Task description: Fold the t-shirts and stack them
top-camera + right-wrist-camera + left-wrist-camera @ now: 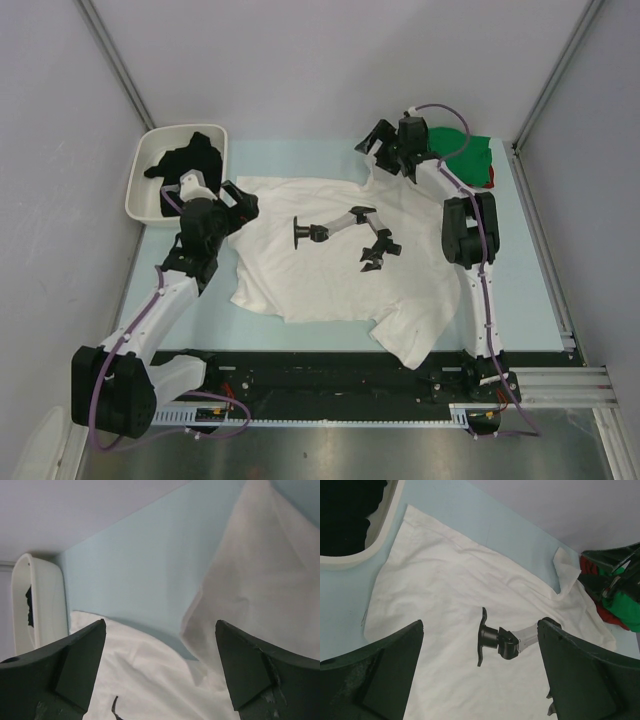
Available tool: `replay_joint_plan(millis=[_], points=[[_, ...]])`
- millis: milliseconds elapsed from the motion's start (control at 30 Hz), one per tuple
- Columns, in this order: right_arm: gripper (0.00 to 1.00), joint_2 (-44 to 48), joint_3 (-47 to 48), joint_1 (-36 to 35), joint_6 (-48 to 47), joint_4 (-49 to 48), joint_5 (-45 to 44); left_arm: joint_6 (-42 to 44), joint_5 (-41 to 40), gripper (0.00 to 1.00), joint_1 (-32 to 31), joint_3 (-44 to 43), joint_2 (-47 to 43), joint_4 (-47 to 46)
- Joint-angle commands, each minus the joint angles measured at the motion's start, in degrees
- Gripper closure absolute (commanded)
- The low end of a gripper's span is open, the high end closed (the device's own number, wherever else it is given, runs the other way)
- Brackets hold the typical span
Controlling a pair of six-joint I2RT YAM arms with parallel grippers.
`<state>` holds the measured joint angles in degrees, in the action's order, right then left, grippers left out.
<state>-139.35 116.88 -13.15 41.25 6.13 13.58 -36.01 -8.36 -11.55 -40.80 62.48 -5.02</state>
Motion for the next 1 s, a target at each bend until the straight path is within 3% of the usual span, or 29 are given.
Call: replay_joint_plan(millis=[0,333,567,800,967], points=[[0.05,-3.5,6.7,-1.3,1.9,-0.1,3.0,-0.5,0.0,0.00,-0.1,-0.8,0.4,-0.3],[0.06,-9.9,12.5,-4.2,4.4,-0.4,3.6,0.0,-0.6,0.00,-0.1,-0.8,0.3,0.3],[0.06,-16.9,24.3,-4.3,8.9,-0.9,9.1,0.5,-1.0,0.00,-0.1,-0.6,0.3,0.5],[0.05,-5.8,14.5,-1.8,8.0,-13.0,8.7,1.0,-1.3,0.00,-0.1,-1.0,-0.5,1.0],[0.03,0.5,14.9,-1.4,-5.1,-2.2,4.4,0.9,-0.9,0.00,-0.1,-0.9,-0.5,0.6]])
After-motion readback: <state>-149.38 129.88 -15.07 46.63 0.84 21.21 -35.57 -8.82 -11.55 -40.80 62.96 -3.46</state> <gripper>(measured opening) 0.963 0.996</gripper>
